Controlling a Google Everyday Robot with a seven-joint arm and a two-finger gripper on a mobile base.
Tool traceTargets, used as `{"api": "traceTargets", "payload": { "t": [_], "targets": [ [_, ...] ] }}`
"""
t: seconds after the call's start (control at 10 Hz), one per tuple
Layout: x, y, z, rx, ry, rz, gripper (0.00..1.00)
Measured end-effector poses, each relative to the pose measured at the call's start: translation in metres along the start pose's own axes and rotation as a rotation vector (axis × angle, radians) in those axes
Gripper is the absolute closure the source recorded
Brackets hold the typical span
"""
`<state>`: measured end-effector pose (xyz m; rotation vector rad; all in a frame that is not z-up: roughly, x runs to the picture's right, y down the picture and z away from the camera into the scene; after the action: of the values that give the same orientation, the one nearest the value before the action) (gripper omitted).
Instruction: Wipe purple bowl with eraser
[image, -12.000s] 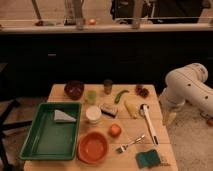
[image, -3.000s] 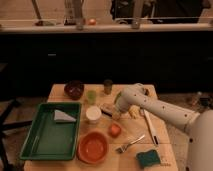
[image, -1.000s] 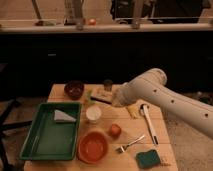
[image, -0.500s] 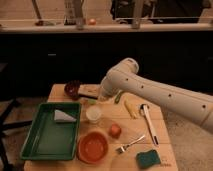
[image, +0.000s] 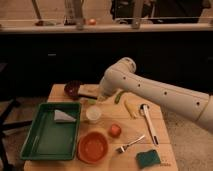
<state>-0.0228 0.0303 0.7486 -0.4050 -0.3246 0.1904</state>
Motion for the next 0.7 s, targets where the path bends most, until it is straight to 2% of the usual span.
{"api": "traceTargets", "payload": {
  "t": [0.3, 0.4, 0.7],
  "targets": [
    [-0.001, -0.002, 0.001, 0.008, -0.002, -0.001, 1.00],
    [-0.005, -0.008, 0.000, 0.029, 0.000, -0.009, 1.00],
    [-0.037, -0.050, -0.003, 0.094, -0.003, -0.042, 1.00]
  ]
}}
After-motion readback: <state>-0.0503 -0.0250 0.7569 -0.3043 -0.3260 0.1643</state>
